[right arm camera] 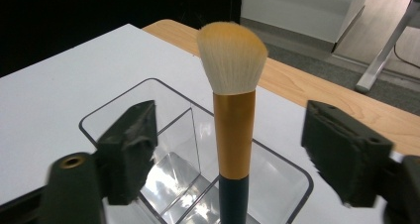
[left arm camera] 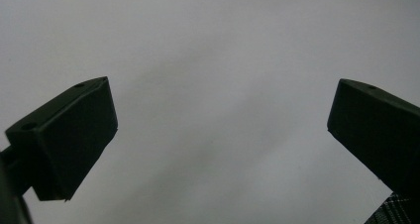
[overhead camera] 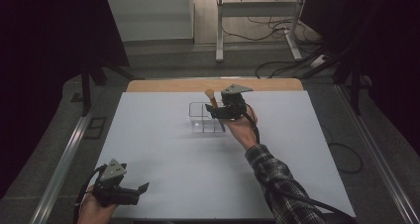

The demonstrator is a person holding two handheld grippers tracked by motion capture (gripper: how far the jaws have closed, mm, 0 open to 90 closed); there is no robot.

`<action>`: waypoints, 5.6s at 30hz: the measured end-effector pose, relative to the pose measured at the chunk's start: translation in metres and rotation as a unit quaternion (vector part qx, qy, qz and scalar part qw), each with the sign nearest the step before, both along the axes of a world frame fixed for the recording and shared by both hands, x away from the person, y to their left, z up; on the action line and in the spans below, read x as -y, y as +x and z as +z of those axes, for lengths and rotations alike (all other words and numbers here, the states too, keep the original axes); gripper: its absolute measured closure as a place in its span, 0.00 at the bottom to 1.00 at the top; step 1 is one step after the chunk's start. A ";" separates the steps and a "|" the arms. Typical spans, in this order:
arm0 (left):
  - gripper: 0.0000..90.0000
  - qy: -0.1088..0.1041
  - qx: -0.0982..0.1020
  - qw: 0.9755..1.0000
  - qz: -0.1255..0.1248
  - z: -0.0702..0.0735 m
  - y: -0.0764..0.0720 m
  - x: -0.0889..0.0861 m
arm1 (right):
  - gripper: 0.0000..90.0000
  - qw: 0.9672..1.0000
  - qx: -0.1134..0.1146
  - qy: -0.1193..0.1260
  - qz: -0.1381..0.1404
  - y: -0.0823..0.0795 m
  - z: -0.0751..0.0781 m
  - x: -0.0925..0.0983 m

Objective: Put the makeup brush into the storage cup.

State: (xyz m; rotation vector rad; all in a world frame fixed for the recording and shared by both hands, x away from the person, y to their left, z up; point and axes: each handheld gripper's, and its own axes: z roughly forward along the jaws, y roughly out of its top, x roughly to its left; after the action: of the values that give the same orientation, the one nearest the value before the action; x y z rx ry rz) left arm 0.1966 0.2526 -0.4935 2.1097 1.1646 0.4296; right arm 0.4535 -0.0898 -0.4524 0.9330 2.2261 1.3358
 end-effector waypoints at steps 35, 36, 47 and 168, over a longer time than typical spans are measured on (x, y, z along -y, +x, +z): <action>0.00 0.000 0.000 1.000 0.002 0.000 0.000 0.000 | 0.09 0.999 -0.035 -0.010 0.010 -0.001 0.002 0.004; 0.00 0.000 0.000 1.000 0.003 0.000 0.000 0.000 | 0.09 0.999 -0.035 -0.011 0.011 -0.001 0.002 0.004; 0.00 -0.001 0.000 1.000 0.004 0.000 0.000 0.000 | 0.07 0.999 -0.033 -0.020 0.025 -0.007 0.005 0.004; 0.00 -0.006 -0.002 1.000 -0.005 0.002 -0.003 0.001 | 0.02 0.993 -0.055 -0.063 0.082 -0.076 0.013 0.060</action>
State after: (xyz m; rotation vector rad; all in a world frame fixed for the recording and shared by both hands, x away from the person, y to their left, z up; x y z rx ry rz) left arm 0.1931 0.2519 -0.4911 2.1059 1.1564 0.4126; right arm 0.3771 -0.1497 -0.4394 0.8129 2.4865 1.2215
